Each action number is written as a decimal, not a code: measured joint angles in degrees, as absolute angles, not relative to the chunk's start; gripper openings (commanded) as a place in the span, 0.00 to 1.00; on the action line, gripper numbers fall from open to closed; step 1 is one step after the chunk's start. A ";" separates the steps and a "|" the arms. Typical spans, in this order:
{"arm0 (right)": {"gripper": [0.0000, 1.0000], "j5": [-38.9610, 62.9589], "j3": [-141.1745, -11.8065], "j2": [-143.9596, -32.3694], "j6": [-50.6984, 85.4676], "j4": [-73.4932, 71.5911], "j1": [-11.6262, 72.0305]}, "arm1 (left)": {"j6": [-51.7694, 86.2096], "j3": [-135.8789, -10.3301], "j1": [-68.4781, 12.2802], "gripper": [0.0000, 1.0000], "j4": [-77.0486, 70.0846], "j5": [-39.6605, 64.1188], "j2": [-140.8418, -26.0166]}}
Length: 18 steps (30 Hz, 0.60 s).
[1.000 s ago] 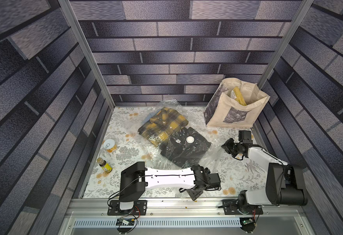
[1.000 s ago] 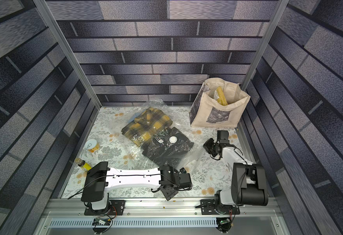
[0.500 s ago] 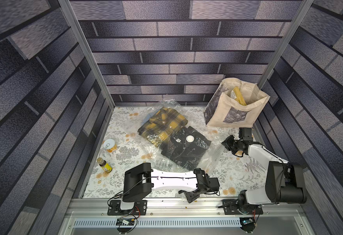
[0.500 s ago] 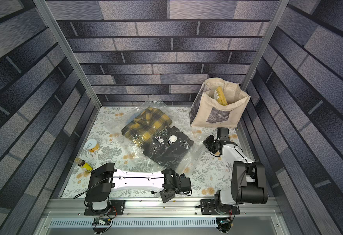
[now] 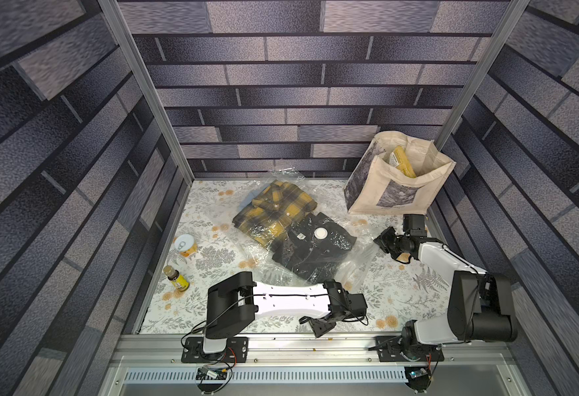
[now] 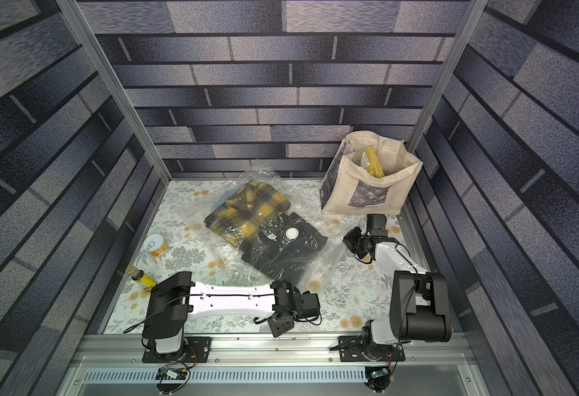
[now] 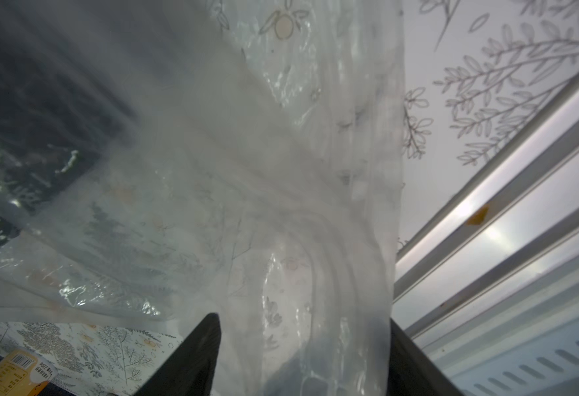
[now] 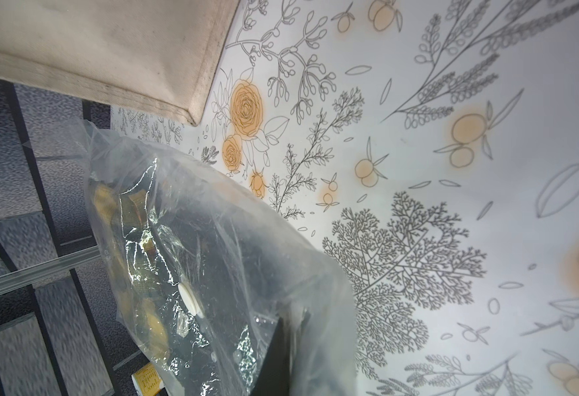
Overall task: Place the folded shirt into the vacuum bag
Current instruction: Adjust the vacuum bag at the center of the board.
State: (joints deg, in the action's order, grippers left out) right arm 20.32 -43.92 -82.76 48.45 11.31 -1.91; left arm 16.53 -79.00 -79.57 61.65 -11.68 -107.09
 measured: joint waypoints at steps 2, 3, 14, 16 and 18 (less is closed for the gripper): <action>0.07 20.67 -44.07 -82.76 49.01 11.29 -1.91 | 15.92 -78.11 -79.20 0.42 60.47 -12.99 -106.98; 0.05 20.91 -44.25 -82.76 49.30 11.33 -1.91 | 15.59 -77.38 -79.11 0.36 59.83 -13.63 -106.83; 0.00 22.22 -53.39 -81.30 56.64 15.68 1.13 | 14.35 -78.24 -73.43 0.01 61.08 -17.45 -91.09; 0.00 22.17 -59.90 -81.52 58.50 18.17 2.83 | 14.02 -80.51 -71.20 0.00 62.50 -17.78 -87.26; 0.00 21.96 -68.71 -81.97 59.83 20.51 3.92 | 13.41 -82.98 -68.40 0.00 63.77 -18.06 -83.46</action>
State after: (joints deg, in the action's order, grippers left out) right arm 21.96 -68.71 -81.97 59.83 20.51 3.92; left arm 13.41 -82.98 -68.40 63.77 -18.06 -83.46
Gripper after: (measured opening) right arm 0.048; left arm 0.064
